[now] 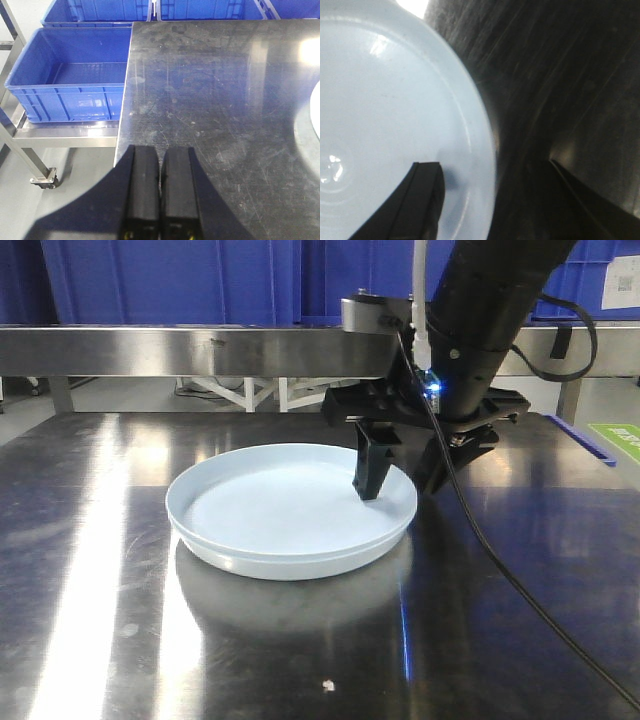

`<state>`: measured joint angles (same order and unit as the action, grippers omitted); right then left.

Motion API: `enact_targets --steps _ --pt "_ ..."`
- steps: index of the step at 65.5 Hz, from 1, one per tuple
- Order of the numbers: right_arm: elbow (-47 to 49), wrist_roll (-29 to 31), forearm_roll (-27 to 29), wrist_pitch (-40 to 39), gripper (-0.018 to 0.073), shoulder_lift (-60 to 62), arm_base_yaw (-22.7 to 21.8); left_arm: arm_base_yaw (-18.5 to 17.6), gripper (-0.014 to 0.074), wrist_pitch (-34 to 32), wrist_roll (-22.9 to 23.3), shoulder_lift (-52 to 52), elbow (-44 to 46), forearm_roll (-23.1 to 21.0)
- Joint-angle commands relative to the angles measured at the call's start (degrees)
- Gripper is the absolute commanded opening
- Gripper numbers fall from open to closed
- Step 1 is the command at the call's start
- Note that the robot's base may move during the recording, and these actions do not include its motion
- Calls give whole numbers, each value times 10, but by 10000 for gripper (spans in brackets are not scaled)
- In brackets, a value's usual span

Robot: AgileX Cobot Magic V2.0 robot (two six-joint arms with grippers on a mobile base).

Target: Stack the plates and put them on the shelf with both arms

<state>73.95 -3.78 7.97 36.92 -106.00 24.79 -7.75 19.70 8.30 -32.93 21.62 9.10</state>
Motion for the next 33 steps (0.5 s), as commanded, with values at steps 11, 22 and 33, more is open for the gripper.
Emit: enact_targets --steps 11,22,33 --pt "20 3 2 -8 359 22 -2 -5 88 -45 2 -2 15 1" --pt "20 3 2 -7 263 22 -2 -5 88 -45 2 -2 15 1" --pt "22 3 -4 -13 64 24 -2 -5 88 -45 2 -2 15 1"
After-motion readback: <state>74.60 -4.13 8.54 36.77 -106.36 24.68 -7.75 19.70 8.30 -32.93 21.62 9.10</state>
